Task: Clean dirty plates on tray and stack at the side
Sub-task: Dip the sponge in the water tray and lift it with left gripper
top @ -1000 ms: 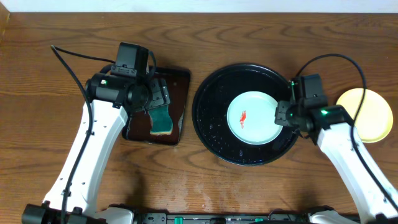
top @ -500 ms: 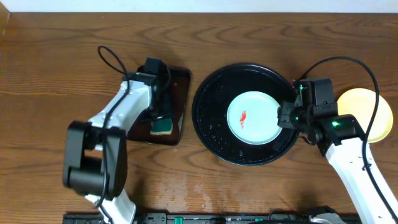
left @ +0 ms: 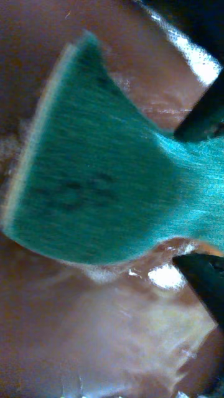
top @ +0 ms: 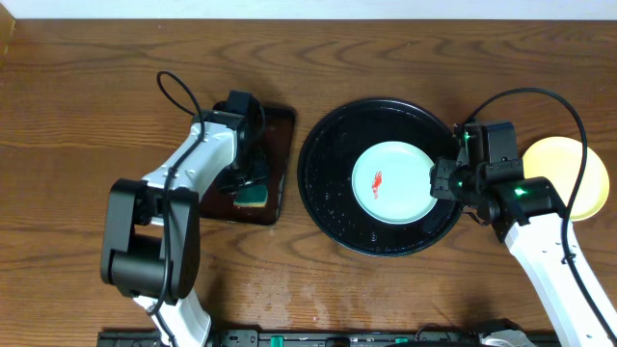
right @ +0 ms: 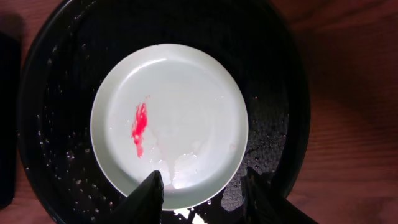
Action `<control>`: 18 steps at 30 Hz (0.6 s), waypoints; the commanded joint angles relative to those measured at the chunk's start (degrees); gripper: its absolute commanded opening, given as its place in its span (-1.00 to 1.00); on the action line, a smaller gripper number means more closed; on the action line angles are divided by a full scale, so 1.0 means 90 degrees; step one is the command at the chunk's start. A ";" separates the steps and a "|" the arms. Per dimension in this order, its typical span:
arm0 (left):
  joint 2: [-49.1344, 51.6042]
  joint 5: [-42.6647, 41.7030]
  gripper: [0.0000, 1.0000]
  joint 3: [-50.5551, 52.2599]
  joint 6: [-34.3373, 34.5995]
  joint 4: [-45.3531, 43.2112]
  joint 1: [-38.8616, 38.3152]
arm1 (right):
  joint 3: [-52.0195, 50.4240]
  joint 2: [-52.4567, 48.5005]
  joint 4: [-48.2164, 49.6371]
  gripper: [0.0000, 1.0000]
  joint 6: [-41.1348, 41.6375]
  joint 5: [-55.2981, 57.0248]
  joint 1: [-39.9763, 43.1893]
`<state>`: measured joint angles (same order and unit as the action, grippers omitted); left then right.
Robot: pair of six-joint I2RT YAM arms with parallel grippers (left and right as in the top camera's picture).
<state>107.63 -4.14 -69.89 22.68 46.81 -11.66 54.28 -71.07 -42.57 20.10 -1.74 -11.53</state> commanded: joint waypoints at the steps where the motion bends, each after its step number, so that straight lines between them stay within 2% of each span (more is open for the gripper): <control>1: -0.0367 0.0005 0.29 -0.0131 0.0032 0.0289 0.0015 | -0.0007 0.0051 -0.0015 -0.22 -0.0097 -0.0029 -0.0063; 4: -0.0335 0.0007 0.29 -0.0063 0.0032 0.0359 -0.0015 | -0.0007 0.0051 -0.0012 -0.22 -0.0097 -0.0029 -0.0063; 7: -0.0306 0.0002 -0.17 0.0233 0.0058 0.0010 -0.0104 | -0.0007 0.0051 -0.0012 -0.22 -0.0097 -0.0029 -0.0063; 14: -0.0197 0.0036 -0.24 0.1056 0.0049 -0.1192 -0.0316 | -0.0007 0.0051 -0.0012 -0.24 -0.0095 -0.0029 -0.0063; 15: -0.0182 0.0036 -0.32 0.1141 0.0051 -0.1309 -0.0316 | -0.0007 0.0051 -0.0012 -0.24 -0.0095 -0.0032 -0.0063; 16: -0.0168 0.0039 -0.51 0.1173 0.0044 -0.1350 -0.0308 | -0.0007 0.0051 -0.0012 -0.25 -0.0095 -0.0032 -0.0063; 17: -0.0160 0.0039 -0.81 0.1171 0.0027 -0.1350 -0.0301 | -0.0007 0.0051 -0.0012 -0.25 -0.0095 -0.0032 -0.0063; 18: -0.0165 0.0036 -0.84 0.1161 0.0027 -0.1345 -0.0289 | -0.0007 0.0051 -0.0015 -0.25 -0.0095 -0.0032 -0.0063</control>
<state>104.03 -3.07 -61.71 22.96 35.09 -14.06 54.28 -71.07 -42.61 20.10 -1.74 -11.53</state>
